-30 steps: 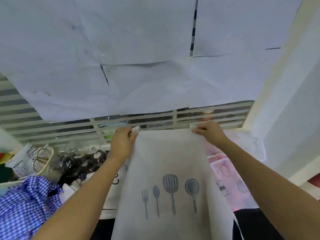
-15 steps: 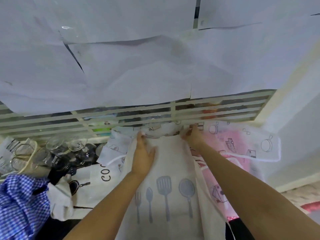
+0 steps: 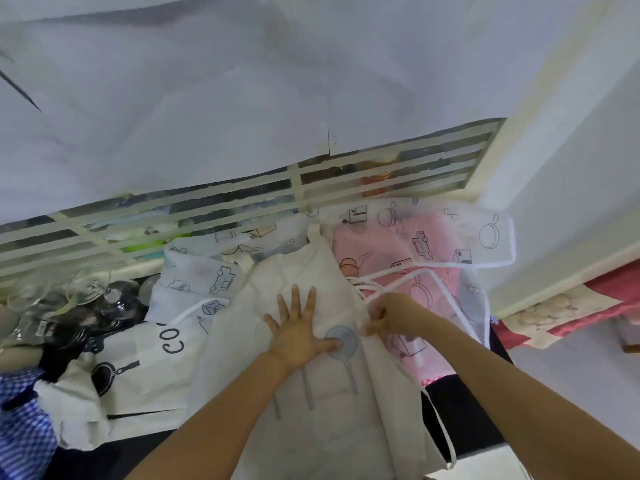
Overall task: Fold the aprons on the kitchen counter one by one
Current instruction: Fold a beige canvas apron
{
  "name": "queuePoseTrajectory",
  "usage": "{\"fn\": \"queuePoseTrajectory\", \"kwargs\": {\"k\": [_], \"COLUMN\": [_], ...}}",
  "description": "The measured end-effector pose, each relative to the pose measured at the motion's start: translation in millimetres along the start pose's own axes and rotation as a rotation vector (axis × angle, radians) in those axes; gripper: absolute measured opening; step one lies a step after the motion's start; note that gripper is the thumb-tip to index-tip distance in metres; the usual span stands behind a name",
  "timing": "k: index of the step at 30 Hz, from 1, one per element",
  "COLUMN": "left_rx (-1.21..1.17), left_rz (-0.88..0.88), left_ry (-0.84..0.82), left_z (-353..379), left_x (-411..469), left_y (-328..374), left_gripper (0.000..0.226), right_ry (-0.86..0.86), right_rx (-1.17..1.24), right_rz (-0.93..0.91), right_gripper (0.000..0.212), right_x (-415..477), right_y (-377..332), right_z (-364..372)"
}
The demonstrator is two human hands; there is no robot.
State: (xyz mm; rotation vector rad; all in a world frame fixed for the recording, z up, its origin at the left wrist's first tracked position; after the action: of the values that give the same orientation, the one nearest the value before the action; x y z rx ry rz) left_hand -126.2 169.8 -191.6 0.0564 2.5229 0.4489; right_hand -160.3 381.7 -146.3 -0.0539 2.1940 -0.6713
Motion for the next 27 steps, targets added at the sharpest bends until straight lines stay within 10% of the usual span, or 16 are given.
{"fn": "queuePoseTrajectory", "kwargs": {"k": [4, 14, 23, 27], "left_rx": [-0.019, -0.129, 0.086, 0.077], "left_rz": [-0.01, 0.141, -0.01, -0.067], "left_ry": [-0.003, 0.089, 0.17, -0.023], "left_z": [2, -16, -24, 28], "left_x": [4, -6, -52, -103], "left_y": [1, -29, -21, 14], "left_gripper": [0.119, 0.128, 0.083, 0.103], "right_ry": [-0.284, -0.247, 0.093, 0.354], "right_rx": [-0.321, -0.206, 0.453, 0.652], "right_rz": [0.081, 0.33, 0.332, 0.36], "right_gripper": [0.031, 0.008, 0.047, 0.071], "right_x": [-23, -78, -88, -95], "right_y": [24, 63, 67, 72], "right_z": [21, -48, -13, 20]}}
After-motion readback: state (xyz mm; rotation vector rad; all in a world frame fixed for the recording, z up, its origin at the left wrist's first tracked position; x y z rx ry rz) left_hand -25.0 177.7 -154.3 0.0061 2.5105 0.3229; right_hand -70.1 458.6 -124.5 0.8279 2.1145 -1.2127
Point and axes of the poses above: each hand's wrist, its own x-axis towards the middle knuckle, its own z-axis out of the palm, y = z × x, the point moved 2 cm from there along x, towards the middle knuckle, and after that the axes turned 2 degrees about z, right-handed, at the moved point
